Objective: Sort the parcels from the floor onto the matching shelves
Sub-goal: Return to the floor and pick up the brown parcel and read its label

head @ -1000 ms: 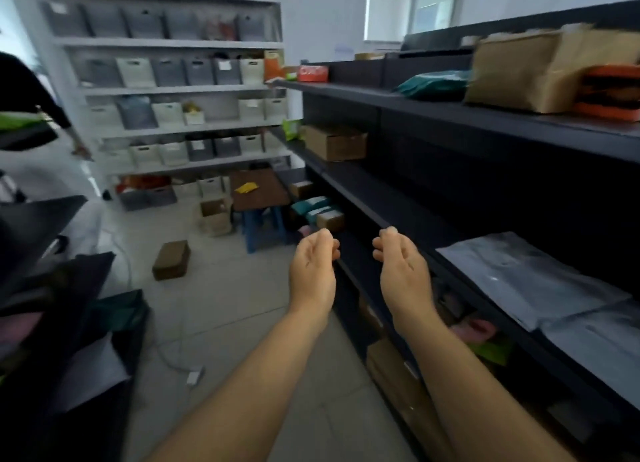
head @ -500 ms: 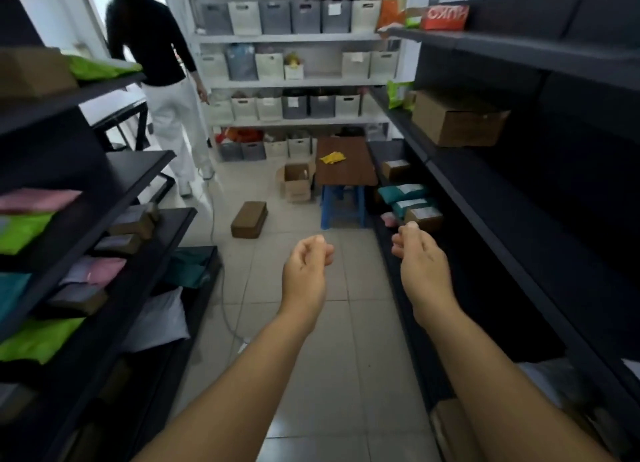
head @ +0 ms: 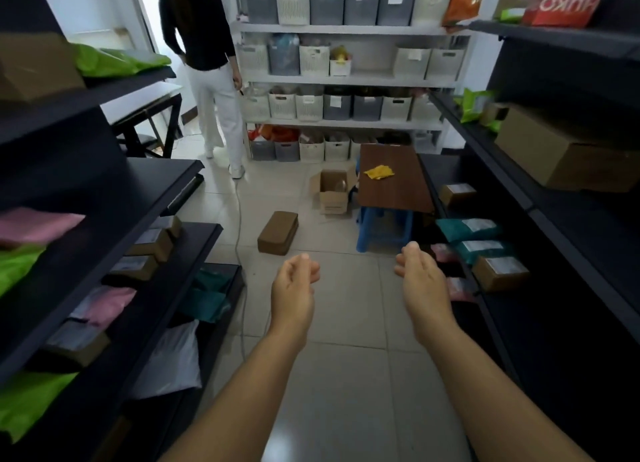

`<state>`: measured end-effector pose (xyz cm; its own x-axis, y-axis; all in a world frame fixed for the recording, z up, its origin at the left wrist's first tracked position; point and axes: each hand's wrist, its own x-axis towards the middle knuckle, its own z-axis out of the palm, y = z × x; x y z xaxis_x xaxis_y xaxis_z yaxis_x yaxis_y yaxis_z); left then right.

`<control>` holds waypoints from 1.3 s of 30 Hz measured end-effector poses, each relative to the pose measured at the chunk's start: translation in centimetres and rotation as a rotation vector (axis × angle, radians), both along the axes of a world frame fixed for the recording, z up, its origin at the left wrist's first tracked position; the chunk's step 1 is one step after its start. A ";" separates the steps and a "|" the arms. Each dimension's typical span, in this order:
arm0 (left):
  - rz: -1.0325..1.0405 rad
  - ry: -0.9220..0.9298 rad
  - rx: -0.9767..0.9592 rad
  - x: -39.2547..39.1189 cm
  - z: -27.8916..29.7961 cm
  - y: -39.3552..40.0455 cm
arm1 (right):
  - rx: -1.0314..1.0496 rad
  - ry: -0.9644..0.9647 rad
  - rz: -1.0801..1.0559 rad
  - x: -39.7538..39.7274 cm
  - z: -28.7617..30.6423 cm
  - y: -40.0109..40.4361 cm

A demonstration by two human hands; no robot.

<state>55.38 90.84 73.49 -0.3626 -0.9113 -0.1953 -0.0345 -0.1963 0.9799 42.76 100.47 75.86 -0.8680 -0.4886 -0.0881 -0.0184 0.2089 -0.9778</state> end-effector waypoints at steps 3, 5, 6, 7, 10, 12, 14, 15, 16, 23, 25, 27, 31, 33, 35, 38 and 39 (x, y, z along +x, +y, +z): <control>-0.003 -0.015 0.026 -1.7 -0.6 -4.6 | 0.026 -0.018 0.022 -1.5 -0.8 -4.8; -0.005 -0.025 0.039 -2.9 -1.3 -7.4 | 0.037 -0.020 0.040 -2.8 -1.3 -8.0; 0.000 -0.034 0.048 -3.4 -1.7 -8.8 | 0.043 -0.026 0.045 -3.5 -1.6 -9.5; 0.007 -0.045 0.057 -4.1 -2.1 -10.3 | 0.053 -0.035 0.051 -4.2 -2.0 -11.0; 0.030 -0.068 0.085 -6.4 -3.4 -15.0 | 0.062 -0.056 0.060 -6.9 -3.5 -15.8; 0.042 -0.077 0.098 -8.6 -4.1 -18.3 | 0.062 -0.062 0.067 -9.3 -4.6 -19.2; 0.045 -0.081 0.096 -11.5 -4.7 -21.7 | 0.057 -0.078 0.081 -12.2 -5.6 -22.9; 0.044 -0.087 0.096 -12.9 -4.9 -23.4 | 0.061 -0.085 0.092 -13.6 -6.0 -24.7; 0.044 -0.094 0.097 -14.2 -5.0 -25.0 | 0.066 -0.088 0.106 -14.8 -6.1 -26.4; 0.137 -0.154 0.123 -21.4 -5.4 -36.3 | 0.145 -0.103 0.182 -23.4 -7.4 -38.5; 0.166 -0.181 0.142 -22.6 -6.0 -39.3 | 0.166 -0.129 0.208 -24.6 -8.1 -41.8; 0.190 -0.190 0.178 -23.5 -7.1 -42.1 | 0.187 -0.163 0.218 -25.5 -8.8 -44.9; 0.207 -0.190 0.213 -25.3 -9.6 -48.0 | 0.230 -0.169 0.232 -27.2 -10.3 -51.3; 0.209 -0.180 0.230 -26.1 -10.9 -51.6 | 0.244 -0.159 0.223 -28.1 -10.8 -54.9; 0.207 -0.173 0.243 -26.9 -12.3 -56.0 | 0.256 -0.142 0.221 -29.1 -11.6 -59.1; 0.214 -0.186 0.264 -27.5 -14.4 -62.7 | 0.258 -0.132 0.207 -29.9 -13.0 -65.1; 0.225 -0.187 0.276 -27.7 -15.2 -65.1 | 0.269 -0.130 0.202 -30.1 -13.8 -67.2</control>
